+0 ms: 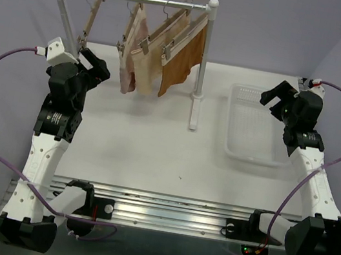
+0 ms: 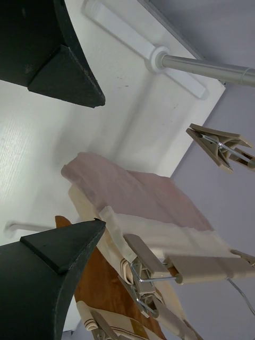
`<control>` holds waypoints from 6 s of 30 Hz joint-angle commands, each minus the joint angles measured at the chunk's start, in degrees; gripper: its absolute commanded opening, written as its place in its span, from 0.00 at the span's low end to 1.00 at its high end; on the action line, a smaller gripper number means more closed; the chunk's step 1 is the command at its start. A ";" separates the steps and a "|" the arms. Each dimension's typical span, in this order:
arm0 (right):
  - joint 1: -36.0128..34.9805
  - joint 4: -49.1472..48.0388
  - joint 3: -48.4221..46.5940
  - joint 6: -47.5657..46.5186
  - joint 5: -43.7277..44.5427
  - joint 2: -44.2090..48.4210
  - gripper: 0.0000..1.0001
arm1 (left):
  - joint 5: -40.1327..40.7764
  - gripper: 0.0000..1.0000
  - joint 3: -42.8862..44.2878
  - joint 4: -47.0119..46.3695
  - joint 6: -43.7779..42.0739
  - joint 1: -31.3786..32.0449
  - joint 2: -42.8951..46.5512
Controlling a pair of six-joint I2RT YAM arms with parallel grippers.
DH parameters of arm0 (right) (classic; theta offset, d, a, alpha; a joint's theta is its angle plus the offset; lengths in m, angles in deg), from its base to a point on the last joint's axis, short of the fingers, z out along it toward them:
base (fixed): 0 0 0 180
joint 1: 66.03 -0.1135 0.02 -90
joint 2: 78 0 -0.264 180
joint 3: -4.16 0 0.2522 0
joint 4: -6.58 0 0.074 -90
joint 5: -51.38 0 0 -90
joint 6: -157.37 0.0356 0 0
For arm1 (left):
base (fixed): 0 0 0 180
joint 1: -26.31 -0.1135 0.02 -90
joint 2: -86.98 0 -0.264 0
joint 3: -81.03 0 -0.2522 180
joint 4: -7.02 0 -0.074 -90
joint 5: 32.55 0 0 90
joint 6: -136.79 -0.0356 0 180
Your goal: Remove the underwear clipped to the hanger
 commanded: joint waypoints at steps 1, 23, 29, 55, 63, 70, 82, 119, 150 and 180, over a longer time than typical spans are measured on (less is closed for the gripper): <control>0.04 -0.87 -1.02 -1.49 -1.08 1.52 1.00 | -0.40 0.99 2.44 -2.25 -0.68 0.02 0.50; 0.04 -3.24 -0.49 -6.76 -2.39 4.42 1.00 | -21.93 0.99 34.42 -1.11 -10.16 0.02 -27.69; 0.04 -2.72 -0.93 -8.52 -6.69 3.46 1.00 | -22.02 0.99 47.95 5.57 -14.48 0.19 -38.42; 0.04 -2.63 -1.37 -9.84 -8.02 0.47 1.00 | -3.13 0.55 65.55 17.53 -22.30 5.64 -55.40; 0.04 -2.63 -1.63 -10.01 -8.98 -0.41 1.00 | -0.49 0.02 66.43 17.18 -22.92 6.87 -55.49; 0.04 -2.63 -1.54 -10.54 -10.03 -0.41 1.00 | 0.30 0.00 65.90 14.72 -24.23 7.57 -54.26; 0.04 -2.80 -1.46 -11.68 -13.90 -0.06 1.00 | 0.83 0.00 61.59 10.76 -26.61 8.81 -49.42; 0.04 -1.93 -1.28 -18.79 -28.13 1.17 1.00 | 4.35 0.00 25.40 0.22 -20.81 14.87 -26.41; -16.05 32.58 -26.39 -65.62 -66.46 -17.01 1.00 | -25.79 0.00 -14.35 1.53 -19.74 38.16 5.16; -24.92 52.48 -43.29 -85.86 -55.74 -31.26 1.00 | -19.83 0.00 -4.24 11.73 -34.43 43.96 -2.57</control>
